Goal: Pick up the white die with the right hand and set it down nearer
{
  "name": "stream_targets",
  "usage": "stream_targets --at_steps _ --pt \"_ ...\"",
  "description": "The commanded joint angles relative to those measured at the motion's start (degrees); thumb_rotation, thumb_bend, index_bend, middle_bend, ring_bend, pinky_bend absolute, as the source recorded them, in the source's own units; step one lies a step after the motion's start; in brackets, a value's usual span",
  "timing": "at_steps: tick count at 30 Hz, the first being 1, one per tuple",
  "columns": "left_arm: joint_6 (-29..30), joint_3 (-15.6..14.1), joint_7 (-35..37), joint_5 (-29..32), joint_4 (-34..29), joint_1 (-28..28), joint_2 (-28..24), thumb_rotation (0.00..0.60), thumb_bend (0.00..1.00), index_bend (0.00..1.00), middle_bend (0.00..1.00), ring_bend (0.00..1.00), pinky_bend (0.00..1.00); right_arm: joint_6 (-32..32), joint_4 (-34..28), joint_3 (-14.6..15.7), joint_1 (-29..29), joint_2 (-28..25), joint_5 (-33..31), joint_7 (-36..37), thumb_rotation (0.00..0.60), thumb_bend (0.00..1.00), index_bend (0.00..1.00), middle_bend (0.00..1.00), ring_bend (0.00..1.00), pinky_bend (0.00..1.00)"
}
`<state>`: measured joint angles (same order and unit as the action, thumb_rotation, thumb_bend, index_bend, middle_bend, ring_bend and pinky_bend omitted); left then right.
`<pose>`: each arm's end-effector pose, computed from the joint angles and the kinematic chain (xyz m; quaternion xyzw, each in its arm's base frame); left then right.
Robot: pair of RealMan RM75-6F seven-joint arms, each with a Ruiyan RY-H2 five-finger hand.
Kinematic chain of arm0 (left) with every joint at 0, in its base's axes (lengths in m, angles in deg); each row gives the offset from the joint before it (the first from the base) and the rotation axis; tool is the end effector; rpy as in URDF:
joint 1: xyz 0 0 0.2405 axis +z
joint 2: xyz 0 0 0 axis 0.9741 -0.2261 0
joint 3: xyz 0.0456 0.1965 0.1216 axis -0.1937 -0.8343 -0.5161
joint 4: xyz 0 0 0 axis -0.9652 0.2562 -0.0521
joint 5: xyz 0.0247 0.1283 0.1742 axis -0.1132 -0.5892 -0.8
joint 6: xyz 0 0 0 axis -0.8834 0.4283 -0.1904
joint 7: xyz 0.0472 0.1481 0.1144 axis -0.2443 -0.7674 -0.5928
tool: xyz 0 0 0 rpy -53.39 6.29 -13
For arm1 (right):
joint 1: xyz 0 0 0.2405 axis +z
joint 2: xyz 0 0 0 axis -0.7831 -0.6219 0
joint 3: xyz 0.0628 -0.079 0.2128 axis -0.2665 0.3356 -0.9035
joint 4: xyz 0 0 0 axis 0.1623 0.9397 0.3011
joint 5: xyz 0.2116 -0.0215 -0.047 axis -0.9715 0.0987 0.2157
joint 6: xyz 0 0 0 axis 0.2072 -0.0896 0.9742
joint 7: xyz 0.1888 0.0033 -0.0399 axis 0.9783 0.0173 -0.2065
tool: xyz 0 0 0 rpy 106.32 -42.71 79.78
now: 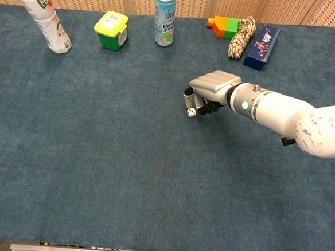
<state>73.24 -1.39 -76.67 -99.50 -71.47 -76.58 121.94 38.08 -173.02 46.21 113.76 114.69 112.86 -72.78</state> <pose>-0.3059 0.1984 0.1614 -0.5860 -0.3479 -0.3421 0.6469 -0.1028 -0.3494 -0.1095 0.8500 -0.3572 0.1903 0.3371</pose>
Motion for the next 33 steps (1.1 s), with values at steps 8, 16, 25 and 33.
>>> stream_targets --at_steps 8,16,25,33 --pt "-0.2 -0.1 -0.3 -0.2 -0.3 -0.2 0.1 0.600 0.20 0.20 0.23 0.26 0.10 0.9 -5.2 1.5 -2.4 -4.0 3.9 1.9 0.492 0.97 0.41 1.00 1.00 1.00" --pt "0.0 -0.1 -0.2 -0.4 -0.4 -0.1 0.0 0.600 0.20 0.20 0.23 0.26 0.10 1.8 -6.0 0.7 -3.2 -4.9 5.5 2.8 0.492 0.97 0.41 1.00 1.00 1.00" --pt "0.1 -0.2 -0.1 -0.3 -0.1 0.1 0.1 0.600 0.20 0.20 0.23 0.26 0.10 -0.2 -2.5 0.7 -2.0 -1.9 2.6 1.3 0.491 0.97 0.41 1.00 1.00 1.00" --pt "0.4 -0.2 0.1 -0.3 -0.1 0.3 -0.1 0.600 0.20 0.20 0.23 0.26 0.10 -0.7 -2.2 0.8 -1.4 -0.7 2.7 0.7 0.492 0.97 0.41 1.00 1.00 1.00"
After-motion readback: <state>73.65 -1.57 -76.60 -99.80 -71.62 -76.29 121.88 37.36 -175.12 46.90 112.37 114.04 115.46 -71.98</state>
